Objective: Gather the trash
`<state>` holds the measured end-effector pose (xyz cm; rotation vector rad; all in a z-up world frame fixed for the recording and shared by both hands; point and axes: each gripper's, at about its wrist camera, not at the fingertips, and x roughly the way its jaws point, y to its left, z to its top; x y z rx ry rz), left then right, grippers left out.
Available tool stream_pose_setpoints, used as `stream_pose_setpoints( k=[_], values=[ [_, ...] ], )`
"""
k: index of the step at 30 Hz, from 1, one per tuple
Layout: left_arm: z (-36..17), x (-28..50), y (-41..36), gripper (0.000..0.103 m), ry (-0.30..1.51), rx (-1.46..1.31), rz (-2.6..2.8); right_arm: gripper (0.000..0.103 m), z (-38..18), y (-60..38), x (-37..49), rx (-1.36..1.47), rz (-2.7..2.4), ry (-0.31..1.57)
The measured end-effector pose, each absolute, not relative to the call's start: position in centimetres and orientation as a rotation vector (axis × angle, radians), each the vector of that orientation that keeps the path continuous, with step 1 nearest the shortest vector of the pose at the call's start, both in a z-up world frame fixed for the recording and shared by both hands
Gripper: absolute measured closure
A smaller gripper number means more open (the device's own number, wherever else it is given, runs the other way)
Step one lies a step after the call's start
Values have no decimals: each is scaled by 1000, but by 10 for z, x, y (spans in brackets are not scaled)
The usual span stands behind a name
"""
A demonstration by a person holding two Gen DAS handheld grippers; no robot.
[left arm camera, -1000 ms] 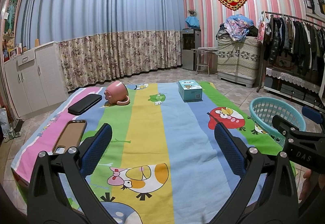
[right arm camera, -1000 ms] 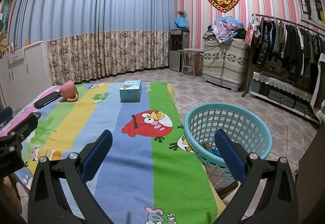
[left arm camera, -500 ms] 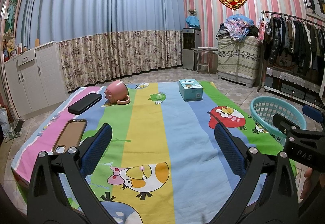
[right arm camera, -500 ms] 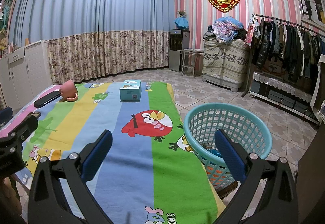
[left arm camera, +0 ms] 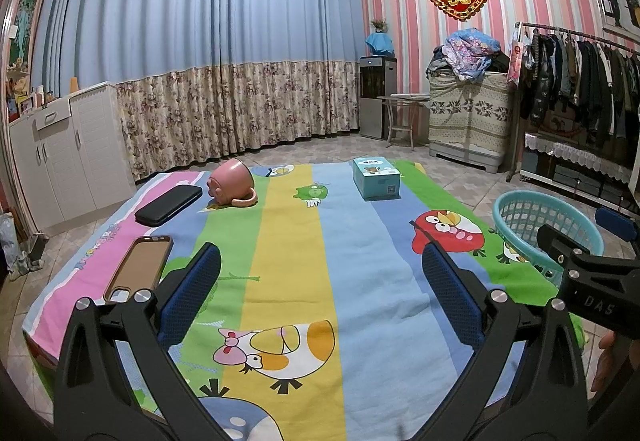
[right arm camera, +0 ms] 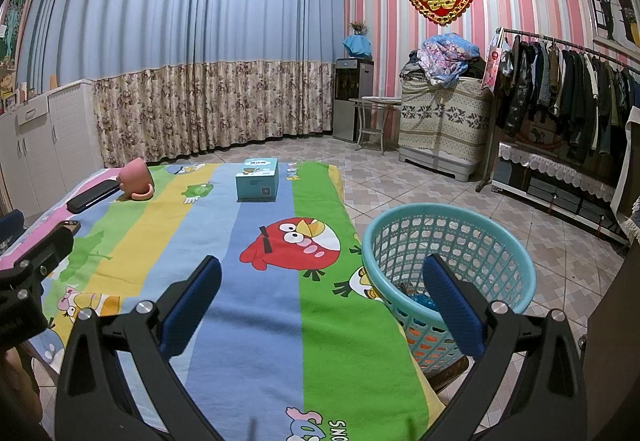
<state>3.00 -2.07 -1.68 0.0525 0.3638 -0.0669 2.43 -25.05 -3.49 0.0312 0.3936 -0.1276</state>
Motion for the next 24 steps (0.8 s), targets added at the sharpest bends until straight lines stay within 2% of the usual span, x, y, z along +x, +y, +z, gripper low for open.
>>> stream_pose_setpoints(
  k=[24],
  values=[
    [-17, 31, -20, 6, 365, 53, -69, 5, -36, -249, 25, 30, -128, 393]
  ],
)
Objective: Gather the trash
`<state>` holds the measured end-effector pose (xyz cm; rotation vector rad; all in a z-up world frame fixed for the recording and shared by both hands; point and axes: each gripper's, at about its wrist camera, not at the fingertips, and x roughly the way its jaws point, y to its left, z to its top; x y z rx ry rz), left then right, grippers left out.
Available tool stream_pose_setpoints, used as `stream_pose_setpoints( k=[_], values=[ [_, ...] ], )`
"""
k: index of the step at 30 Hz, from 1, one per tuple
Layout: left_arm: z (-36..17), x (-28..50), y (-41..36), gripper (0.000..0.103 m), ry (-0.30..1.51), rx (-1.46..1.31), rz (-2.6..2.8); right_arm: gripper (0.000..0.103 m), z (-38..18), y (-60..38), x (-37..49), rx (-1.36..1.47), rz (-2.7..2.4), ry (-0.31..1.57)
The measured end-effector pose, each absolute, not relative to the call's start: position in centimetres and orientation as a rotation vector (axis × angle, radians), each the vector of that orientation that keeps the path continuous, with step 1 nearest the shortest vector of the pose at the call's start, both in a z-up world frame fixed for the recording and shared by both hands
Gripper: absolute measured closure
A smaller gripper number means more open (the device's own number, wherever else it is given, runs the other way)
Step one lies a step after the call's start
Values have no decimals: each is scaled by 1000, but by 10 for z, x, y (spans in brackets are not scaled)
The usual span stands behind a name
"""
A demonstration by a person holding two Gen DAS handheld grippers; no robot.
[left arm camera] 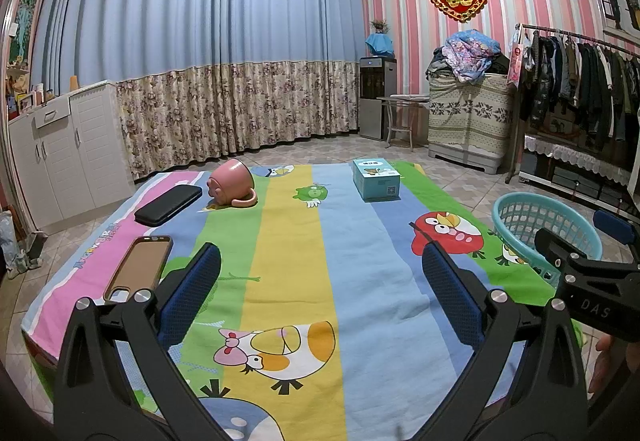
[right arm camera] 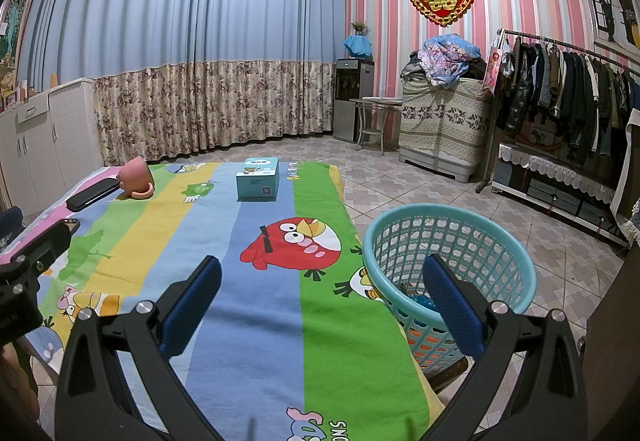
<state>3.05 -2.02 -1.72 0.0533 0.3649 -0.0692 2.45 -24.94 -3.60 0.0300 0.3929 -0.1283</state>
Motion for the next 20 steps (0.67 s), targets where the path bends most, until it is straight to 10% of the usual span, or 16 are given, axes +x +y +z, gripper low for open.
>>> stream_pose_setpoints(
  k=[20],
  values=[
    [-16, 30, -17, 5, 360, 59, -64, 5, -37, -249, 25, 29, -128, 392]
  ],
)
